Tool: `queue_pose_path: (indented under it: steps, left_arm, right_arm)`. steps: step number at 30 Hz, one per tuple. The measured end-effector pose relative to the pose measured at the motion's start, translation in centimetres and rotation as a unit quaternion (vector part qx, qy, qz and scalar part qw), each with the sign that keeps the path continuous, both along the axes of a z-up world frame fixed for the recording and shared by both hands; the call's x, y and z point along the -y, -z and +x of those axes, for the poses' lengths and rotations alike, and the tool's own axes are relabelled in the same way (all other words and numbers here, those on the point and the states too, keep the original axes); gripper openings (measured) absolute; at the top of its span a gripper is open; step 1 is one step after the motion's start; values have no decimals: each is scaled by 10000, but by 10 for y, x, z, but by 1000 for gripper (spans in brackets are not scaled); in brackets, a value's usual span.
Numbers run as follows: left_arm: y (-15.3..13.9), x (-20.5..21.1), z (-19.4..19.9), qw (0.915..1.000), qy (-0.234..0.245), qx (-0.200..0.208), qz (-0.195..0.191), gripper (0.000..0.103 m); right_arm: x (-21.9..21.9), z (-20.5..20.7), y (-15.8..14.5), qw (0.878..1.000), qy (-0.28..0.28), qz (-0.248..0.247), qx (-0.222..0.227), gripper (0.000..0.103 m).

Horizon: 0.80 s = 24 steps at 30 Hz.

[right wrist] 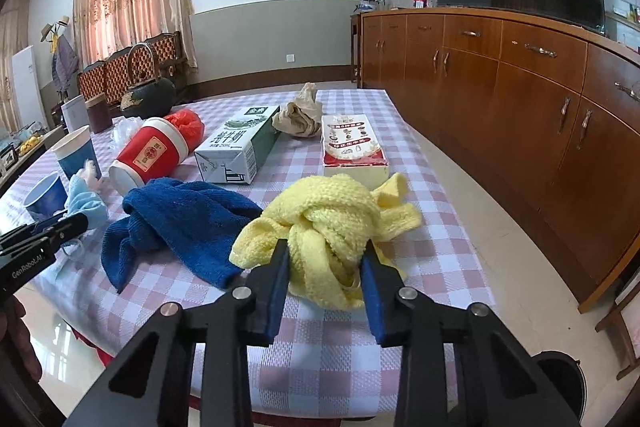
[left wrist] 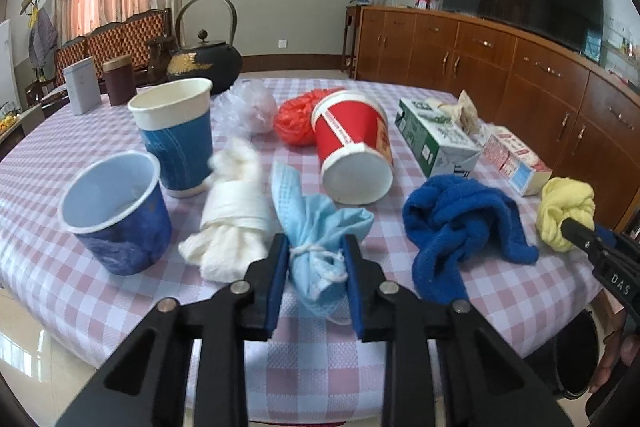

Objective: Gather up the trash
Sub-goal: 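Grasp the light-blue mask with the left tool while the right tool grasps the yellow cloth, then carry the mask and yellow cloth over the black bin with both tools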

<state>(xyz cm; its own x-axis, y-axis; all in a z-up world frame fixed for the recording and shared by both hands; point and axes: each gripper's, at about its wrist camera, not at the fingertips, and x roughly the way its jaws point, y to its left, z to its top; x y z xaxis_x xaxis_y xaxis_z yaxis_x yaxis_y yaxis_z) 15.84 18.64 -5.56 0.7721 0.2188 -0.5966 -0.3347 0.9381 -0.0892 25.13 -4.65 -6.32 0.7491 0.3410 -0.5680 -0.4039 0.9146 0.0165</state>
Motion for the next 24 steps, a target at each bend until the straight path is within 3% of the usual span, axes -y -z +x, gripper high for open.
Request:
queue_pose_path:
  steps: [16, 24]
  left_arm:
    - [-26, 24, -8, 9989, 436, 196, 25, 24]
    - [-43, 69, -9, 9939, 1047, 354, 38, 24]
  right_arm:
    - [18, -34, -30, 9991, 81, 62, 417, 28]
    - [55, -64, -43, 9971, 514, 10, 556, 28]
